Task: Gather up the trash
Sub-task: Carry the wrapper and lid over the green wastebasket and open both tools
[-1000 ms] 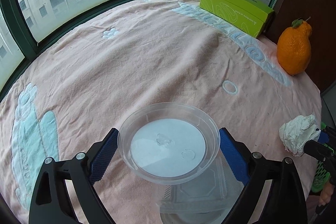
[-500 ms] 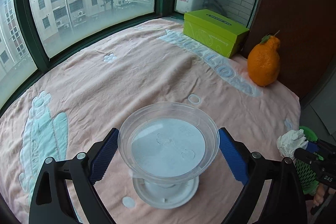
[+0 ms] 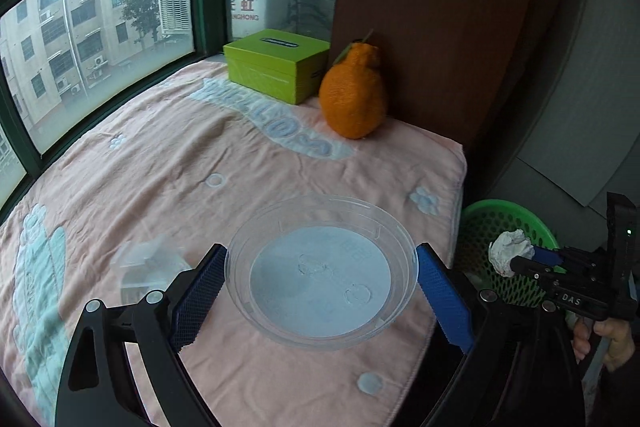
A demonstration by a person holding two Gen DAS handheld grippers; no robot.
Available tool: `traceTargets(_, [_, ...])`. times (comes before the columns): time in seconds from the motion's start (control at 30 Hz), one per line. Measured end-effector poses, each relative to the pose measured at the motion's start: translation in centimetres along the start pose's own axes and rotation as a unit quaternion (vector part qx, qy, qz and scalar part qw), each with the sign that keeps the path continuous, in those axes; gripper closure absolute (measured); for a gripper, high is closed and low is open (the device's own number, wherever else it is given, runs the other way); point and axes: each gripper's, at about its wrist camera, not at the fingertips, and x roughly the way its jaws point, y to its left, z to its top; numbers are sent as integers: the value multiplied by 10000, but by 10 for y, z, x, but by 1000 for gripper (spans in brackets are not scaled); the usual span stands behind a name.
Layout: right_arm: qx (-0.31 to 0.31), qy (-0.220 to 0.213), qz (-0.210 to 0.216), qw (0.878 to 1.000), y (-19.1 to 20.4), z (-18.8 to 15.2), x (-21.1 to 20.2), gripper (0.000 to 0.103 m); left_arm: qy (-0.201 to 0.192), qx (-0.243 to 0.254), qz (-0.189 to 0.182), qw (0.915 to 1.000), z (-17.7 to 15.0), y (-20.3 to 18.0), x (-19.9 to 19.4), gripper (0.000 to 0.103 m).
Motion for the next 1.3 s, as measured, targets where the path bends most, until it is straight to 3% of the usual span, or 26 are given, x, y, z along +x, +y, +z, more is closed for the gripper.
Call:
traceTargets(0.13, [263,-21,-285,9992,-34,-12,-11,57,95,151,-261,9995,-7,-39,7,13])
traceTargets(0.3, [607,-87,-487,9969,-69,-22,-23,46,266,295,-562,9976,-15,-81,21,13])
traceTargets(0.47, [803,-246,-528,9951,-90,-30,-39,42,447,489,-786,9947,-23,-121,36,13])
traceTargets(1.0, [1049,-646,-447,9914,-117,-43,-79,35,1302,970,-1194,9795,-60,-224,104,13])
traceTargets(1.3, [1206,-693,-344,9897,-123,-45,-84,35,1507,820,-1592,9722,-65,-240,113,11])
